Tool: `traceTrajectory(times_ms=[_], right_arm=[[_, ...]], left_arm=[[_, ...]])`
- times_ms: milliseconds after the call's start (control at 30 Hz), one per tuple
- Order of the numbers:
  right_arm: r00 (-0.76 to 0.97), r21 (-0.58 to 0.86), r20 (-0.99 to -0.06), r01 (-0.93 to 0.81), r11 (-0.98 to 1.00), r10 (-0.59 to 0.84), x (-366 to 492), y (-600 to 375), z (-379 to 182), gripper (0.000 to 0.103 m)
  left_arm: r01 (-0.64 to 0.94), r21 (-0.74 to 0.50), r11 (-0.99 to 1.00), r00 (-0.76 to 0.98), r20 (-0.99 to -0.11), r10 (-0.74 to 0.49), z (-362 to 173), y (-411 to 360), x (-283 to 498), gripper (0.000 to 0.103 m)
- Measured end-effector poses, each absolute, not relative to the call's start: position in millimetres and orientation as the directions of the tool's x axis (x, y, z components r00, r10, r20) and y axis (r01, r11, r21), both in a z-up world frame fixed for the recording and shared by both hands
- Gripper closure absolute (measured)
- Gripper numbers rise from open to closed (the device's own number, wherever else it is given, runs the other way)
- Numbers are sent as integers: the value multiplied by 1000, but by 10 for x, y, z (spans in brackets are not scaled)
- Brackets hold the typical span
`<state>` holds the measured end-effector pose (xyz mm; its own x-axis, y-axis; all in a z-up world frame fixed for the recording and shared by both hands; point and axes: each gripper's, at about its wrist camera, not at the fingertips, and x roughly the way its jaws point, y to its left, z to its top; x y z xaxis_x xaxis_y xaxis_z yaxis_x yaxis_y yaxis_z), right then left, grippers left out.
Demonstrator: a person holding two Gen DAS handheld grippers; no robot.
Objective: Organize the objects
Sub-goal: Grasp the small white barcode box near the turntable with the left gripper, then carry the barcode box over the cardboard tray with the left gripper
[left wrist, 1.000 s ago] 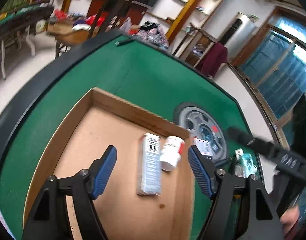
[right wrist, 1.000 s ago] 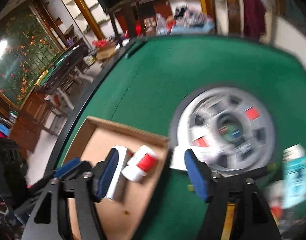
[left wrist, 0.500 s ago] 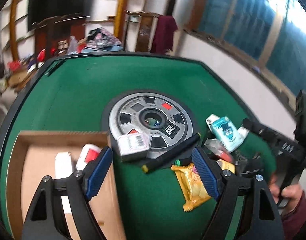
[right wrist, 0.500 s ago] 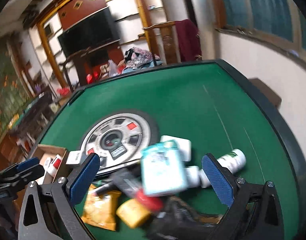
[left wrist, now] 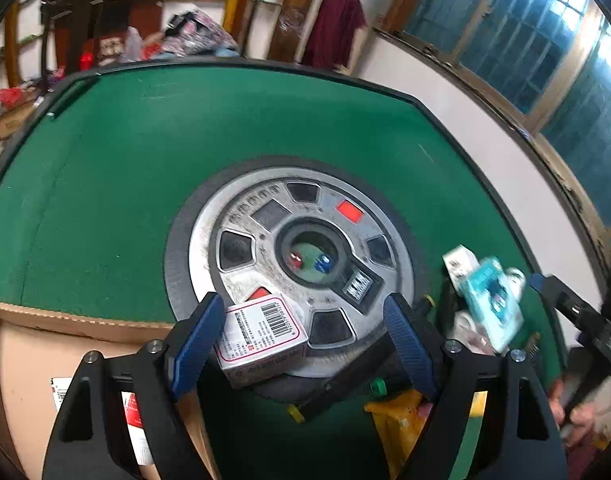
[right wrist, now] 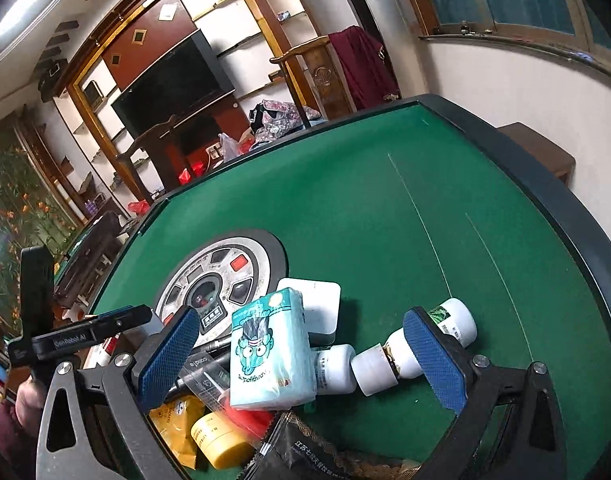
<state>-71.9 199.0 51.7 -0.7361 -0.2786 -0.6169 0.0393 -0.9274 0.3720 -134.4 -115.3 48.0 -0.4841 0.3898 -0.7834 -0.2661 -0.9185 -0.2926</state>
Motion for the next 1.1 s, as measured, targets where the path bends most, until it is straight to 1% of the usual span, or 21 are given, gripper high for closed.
traceTrajectory(times_ms=[133, 167, 267, 333, 433, 533, 600, 667, 700, 733, 800, 833, 967, 1000, 1067, 1100], right_arm=[[-720, 378, -636, 23, -925, -278, -751, 1999, 420, 0], [-714, 381, -642, 19, -925, -279, -760, 1996, 399, 0], [-703, 387, -652, 13, -922, -283, -784, 1994, 358, 0], [-704, 379, -654, 11, -925, -276, -779, 1993, 348, 0], [-702, 369, -659, 10, -930, -269, -794, 1971, 348, 0], [-700, 350, -666, 12, -937, -258, -811, 1930, 338, 0], [-699, 337, -668, 18, -941, -253, -809, 1912, 330, 0], [-699, 333, -669, 21, -943, -252, -803, 1913, 316, 0], [-699, 334, -669, 21, -942, -253, -803, 1912, 315, 0], [-699, 333, -669, 21, -943, -252, -798, 1910, 309, 0], [-699, 332, -670, 20, -943, -251, -782, 1922, 291, 0], [-699, 333, -670, 20, -943, -252, -782, 1922, 294, 0], [-697, 337, -668, 28, -941, -260, -772, 1906, 296, 0], [-697, 335, -669, 28, -942, -258, -769, 1903, 294, 0], [-697, 333, -670, 27, -943, -257, -767, 1899, 292, 0], [-697, 333, -670, 27, -943, -256, -766, 1899, 292, 0]], left_arm=[[-349, -390, -852, -378, -774, 509, 497, -1237, -1264, 22], [-356, -387, -851, -374, -775, 509, 497, -1243, -1250, 22], [-374, -310, -874, -412, -789, 455, 529, -1254, -1232, 22], [-401, -213, -891, -446, -804, 393, 547, -1197, -1224, 22], [-469, -129, -874, -423, -835, 351, 487, -1029, -1260, 22], [-482, -117, -868, -387, -861, 331, 373, -929, -1318, 22], [-490, -164, -856, -324, -878, 353, 284, -894, -1335, 22], [-520, -150, -841, -290, -895, 339, 201, -810, -1264, 27], [-533, -149, -833, -274, -901, 337, 174, -779, -1227, 38], [-544, -161, -824, -259, -902, 347, 168, -755, -1172, 46], [-544, -158, -824, -265, -900, 347, 199, -745, -1115, 55], [-542, -175, -822, -271, -890, 368, 238, -760, -1085, 57], [-512, -243, -824, -293, -852, 433, 327, -870, -1061, 57], [-505, -239, -830, -297, -854, 427, 318, -880, -1060, 57], [-495, -198, -846, -291, -880, 376, 229, -865, -1039, 57], [-497, -198, -845, -292, -879, 378, 209, -861, -1020, 57]])
